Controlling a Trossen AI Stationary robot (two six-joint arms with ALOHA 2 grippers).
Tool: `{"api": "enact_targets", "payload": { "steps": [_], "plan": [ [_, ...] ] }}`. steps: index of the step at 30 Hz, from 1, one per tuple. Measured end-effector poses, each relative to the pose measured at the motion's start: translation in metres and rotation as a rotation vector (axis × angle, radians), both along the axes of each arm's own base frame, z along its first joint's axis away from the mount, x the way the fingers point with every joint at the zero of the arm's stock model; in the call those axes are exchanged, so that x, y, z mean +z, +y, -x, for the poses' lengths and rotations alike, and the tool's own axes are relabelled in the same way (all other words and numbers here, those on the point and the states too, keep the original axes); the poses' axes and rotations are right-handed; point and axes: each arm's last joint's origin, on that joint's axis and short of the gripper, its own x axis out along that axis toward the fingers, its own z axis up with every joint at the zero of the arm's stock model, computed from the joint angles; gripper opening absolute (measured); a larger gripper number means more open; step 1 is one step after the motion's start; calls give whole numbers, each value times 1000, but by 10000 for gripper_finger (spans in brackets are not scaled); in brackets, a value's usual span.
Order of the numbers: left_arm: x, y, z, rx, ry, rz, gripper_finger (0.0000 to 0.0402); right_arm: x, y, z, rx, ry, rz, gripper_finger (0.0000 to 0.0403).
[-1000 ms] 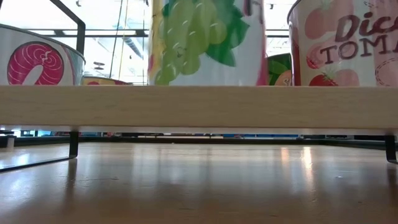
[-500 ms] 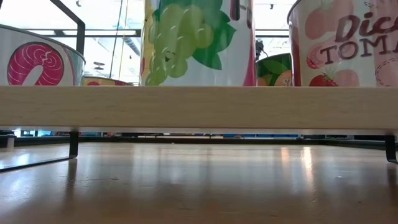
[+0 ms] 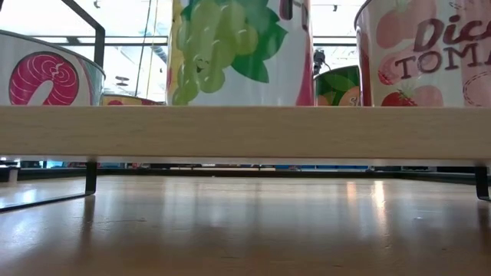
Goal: Pick and place cans onto a shelf
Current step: Adjust the cans on the shelf
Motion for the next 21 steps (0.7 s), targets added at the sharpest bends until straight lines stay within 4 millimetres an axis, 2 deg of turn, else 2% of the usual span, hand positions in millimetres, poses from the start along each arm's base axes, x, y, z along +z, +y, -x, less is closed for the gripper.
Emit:
{"api": "enact_targets", "payload": {
  "steps": [3, 7, 11, 15, 18, 21],
  "plan": [
    [4, 0, 0, -30, 5, 8, 2, 0, 0, 0, 0, 0, 0, 348],
    [28, 7, -4, -68, -45, 36, 2, 0, 0, 0, 0, 0, 1, 348],
    [48, 23, -6, -55, -94, -46, 2, 0, -1, -1, -4, 0, 1, 348],
    [38, 42, -6, -17, -15, -173, 2, 0, -1, -1, -4, 1, 0, 348],
    [19, 58, -12, 18, 51, -202, 2, 0, -1, -1, -5, 1, -2, 348],
    [11, 69, -17, 39, 75, -216, 2, 0, -1, -1, -5, 1, -2, 348]
  ]
}}
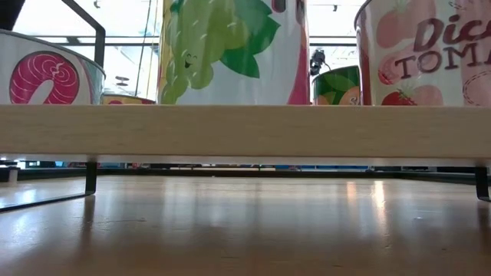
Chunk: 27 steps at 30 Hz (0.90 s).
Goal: Pick and place cans onto a shelf
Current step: Adjust the cans on the shelf
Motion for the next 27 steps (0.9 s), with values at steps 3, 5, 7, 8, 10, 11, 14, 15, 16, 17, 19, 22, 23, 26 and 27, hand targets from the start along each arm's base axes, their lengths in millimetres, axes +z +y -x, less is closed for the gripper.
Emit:
{"api": "enact_targets", "payload": {
  "steps": [3, 5, 7, 8, 10, 11, 14, 15, 16, 17, 19, 22, 23, 26, 27],
  "plan": [
    [-1, 7, -3, 17, 0, -2, 2, 0, 0, 0, 0, 0, 0, 348],
    [0, 9, -4, 21, -1, -2, 2, 0, 0, 0, 0, 0, 1, 348],
    [0, 9, -3, 20, 1, 1, 2, 0, 0, 0, 0, 0, 0, 348],
    [0, 9, -4, 20, 0, 1, 2, 0, 0, 0, 0, 0, 1, 348],
    [0, 8, -3, 29, -1, 5, 2, 0, 0, 0, 1, 0, 2, 348],
    [0, 8, -3, 44, -4, 10, 2, 0, 0, 0, 1, 0, 2, 348],
    [0, 8, -3, 58, -5, 15, 2, 0, 0, 0, 1, -1, 3, 348],
    [0, 8, -3, 59, -3, 14, 2, 0, 0, 0, 1, 0, 3, 348],
    [-1, 8, -3, 59, 2, 12, 2, 0, 0, 0, 1, 0, 3, 348],
    [-1, 9, -2, 59, 14, 12, 2, 0, 0, 0, 1, -1, 3, 348],
    [-1, 9, 0, 66, 32, 22, 2, 0, 0, 0, 1, -1, 3, 348],
    [-1, 9, 1, 70, 41, 23, 2, 0, 0, 0, 1, -1, 3, 348],
    [-1, 9, 0, 70, 41, 23, 2, 0, 0, 0, 1, 0, 3, 348],
    [-2, 9, 1, 70, 45, 24, 2, 0, 0, 0, 1, -1, 3, 348],
    [-2, 9, 1, 68, 48, 22, 2, 0, 0, 0, 1, -1, 3, 348]
  ]
}}
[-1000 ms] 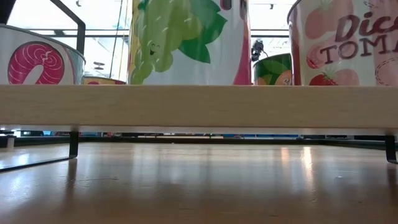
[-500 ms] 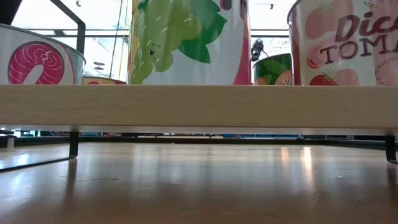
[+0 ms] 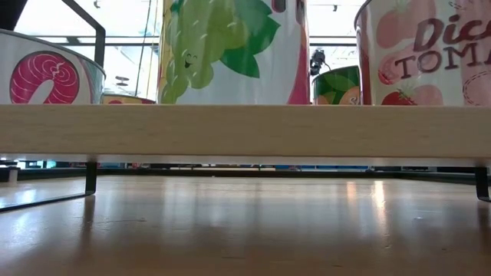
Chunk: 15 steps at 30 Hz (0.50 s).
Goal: Pick and place cans onto a shelf
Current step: Adjust the cans on the shelf
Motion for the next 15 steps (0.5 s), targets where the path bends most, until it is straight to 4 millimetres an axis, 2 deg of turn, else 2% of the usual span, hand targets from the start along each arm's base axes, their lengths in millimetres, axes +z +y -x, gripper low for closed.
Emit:
{"api": "enact_targets", "payload": {
  "steps": [15],
  "plan": [
    [1, 2, 6, 25, 57, -18, 2, 0, 0, 0, -3, 1, -6, 348]
  ]
}}
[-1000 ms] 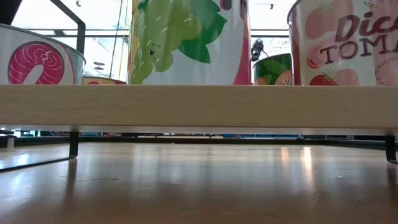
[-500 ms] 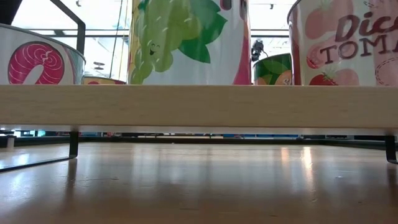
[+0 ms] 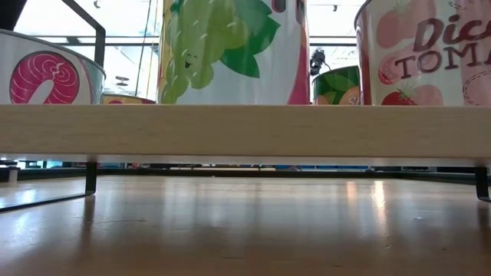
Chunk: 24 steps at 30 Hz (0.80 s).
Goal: Pick and place cans onto a shelf
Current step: Adjust the cans on the shelf
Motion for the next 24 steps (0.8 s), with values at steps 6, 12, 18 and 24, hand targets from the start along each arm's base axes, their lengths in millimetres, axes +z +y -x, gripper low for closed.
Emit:
{"api": "enact_targets", "payload": {
  "steps": [6, 12, 18, 24],
  "plan": [
    [7, -2, -6, -3, -96, 38, 2, 0, 0, 0, 2, -1, 3, 348],
    [23, -14, -26, -107, -364, 100, 2, 0, 0, 0, 2, 0, 5, 348],
    [17, -15, -40, -125, -453, 109, 2, -4, -1, 3, 1, 37, 44, 348],
    [-2, -7, -51, -124, -428, 87, 2, -8, -4, 5, -47, 65, 46, 348]
  ]
}}
